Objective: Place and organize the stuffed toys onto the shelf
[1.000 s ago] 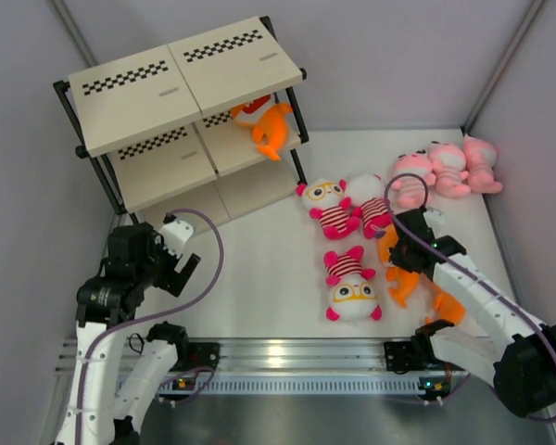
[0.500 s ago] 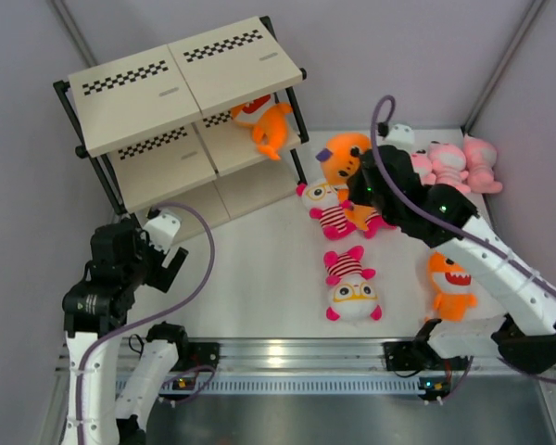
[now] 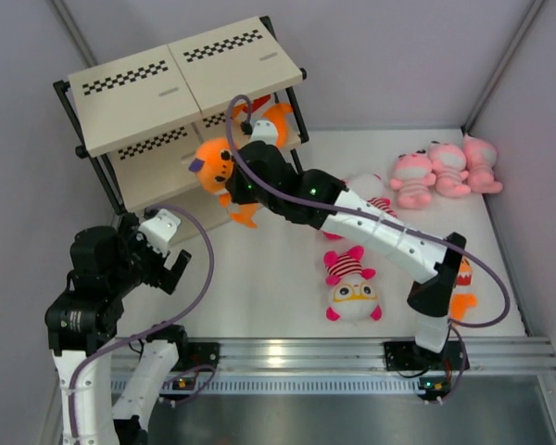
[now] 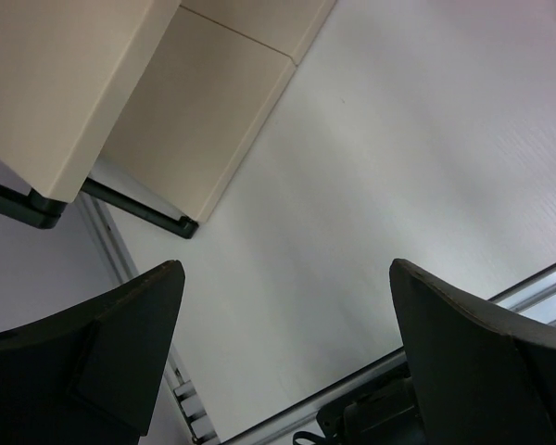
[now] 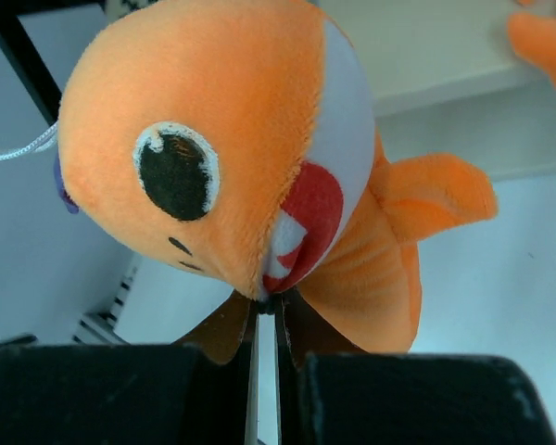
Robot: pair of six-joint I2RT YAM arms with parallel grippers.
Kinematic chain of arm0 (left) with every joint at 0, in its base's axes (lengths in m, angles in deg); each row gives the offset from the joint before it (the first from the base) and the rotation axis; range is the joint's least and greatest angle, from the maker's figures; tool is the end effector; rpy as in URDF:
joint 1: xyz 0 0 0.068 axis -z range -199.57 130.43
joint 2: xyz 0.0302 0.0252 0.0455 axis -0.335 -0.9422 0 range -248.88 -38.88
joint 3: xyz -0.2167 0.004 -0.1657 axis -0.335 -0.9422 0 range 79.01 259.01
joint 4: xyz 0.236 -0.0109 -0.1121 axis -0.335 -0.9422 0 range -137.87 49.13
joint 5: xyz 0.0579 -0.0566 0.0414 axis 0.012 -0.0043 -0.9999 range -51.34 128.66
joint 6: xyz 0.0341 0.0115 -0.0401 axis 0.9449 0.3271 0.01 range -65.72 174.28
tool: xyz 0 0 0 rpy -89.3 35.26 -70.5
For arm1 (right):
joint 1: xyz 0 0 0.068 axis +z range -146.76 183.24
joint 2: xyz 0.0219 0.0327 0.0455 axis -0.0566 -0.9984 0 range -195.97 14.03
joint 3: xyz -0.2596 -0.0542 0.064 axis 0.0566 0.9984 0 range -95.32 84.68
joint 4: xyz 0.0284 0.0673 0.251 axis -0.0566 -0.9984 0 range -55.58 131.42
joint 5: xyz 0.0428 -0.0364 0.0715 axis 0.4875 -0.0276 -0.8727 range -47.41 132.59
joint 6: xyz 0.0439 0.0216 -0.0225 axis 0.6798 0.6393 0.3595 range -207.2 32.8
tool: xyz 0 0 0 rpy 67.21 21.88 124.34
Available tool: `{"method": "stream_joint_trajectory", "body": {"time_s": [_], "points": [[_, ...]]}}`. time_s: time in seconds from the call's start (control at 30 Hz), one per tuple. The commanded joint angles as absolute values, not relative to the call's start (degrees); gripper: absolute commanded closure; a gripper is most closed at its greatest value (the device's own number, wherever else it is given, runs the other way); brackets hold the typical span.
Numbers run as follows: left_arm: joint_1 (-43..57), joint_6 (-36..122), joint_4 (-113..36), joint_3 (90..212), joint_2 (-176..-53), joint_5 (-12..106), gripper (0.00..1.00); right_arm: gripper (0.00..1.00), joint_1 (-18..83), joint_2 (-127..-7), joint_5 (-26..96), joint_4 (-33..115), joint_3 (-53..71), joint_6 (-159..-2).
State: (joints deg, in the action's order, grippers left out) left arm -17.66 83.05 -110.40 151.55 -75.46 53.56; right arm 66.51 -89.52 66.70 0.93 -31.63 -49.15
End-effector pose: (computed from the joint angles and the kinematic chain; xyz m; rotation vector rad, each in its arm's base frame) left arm 0.0612 -0.0113 0.4033 0.7073 2.0140 -0.0054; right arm 0.1938 0.3523 0.4333 -0.1904 2.0699 0.6839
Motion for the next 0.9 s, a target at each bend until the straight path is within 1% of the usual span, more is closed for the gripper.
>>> {"method": "stream_joint_trajectory", "body": {"time_s": [0.0, 0.17, 0.27, 0.37, 0.47, 0.5, 0.57, 0.6, 0.63, 0.7, 0.73, 0.8, 0.83, 0.87], "points": [[-18.0, 83.4, -109.9, 151.5, -74.7, 57.6, 0.01, 1.00, 66.8, -94.1, 65.9, 10.9, -39.9, -47.6], [-17.8, 82.9, -109.9, 150.6, -74.7, 56.1, 0.01, 1.00, 65.8, -99.4, 63.1, 15.0, -43.6, -45.0], [-17.5, 83.2, -109.8, 150.6, -74.4, 56.1, 0.01, 1.00, 65.5, -101.0, 65.1, 17.9, -43.7, -45.0], [-17.5, 83.1, -109.8, 151.2, -74.4, 56.8, 0.01, 1.00, 64.3, -103.8, 64.6, 20.7, -45.9, -44.8], [-17.3, 82.8, -109.8, 152.6, -74.4, 57.0, 0.01, 1.00, 64.1, -106.0, 65.9, 25.8, -46.9, -45.4], [-17.3, 82.8, -109.8, 152.8, -74.6, 56.9, 0.01, 0.98, 64.1, -106.6, 67.0, 26.7, -47.7, -45.4], [-17.2, 83.1, -109.8, 152.7, -74.6, 56.6, 0.01, 0.90, 63.6, -108.7, 68.2, 28.1, -48.6, -44.7], [-17.2, 83.1, -109.8, 152.6, -74.6, 56.2, 0.01, 0.89, 63.5, -109.4, 68.3, 28.4, -48.8, -44.2], [-17.2, 83.0, -109.8, 152.4, -74.6, 56.1, 0.01, 0.85, 63.4, -110.4, 68.5, 29.3, -49.0, -43.6], [-17.2, 82.9, -109.8, 152.4, -74.8, 55.9, 0.01, 0.80, 62.6, -111.3, 68.5, 31.5, -48.9, -42.5], [-17.2, 82.9, -109.8, 152.4, -74.7, 56.1, 0.01, 0.72, 62.4, -112.2, 68.4, 32.7, -49.0, -42.4], [-17.2, 82.8, -109.7, 152.3, -74.9, 56.4, 0.01, 0.60, 62.2, -113.1, 68.5, 35.1, -50.4, -42.5], [-17.2, 82.8, -109.7, 152.1, -74.9, 56.9, 0.01, 0.52, 62.1, -113.8, 68.8, 35.9, -50.7, -42.5], [-17.1, 82.7, -109.8, 152.0, -74.9, 56.9, 0.01, 0.50, 62.0, -113.8, 69.6, 36.1, -50.7, -42.6]]}}
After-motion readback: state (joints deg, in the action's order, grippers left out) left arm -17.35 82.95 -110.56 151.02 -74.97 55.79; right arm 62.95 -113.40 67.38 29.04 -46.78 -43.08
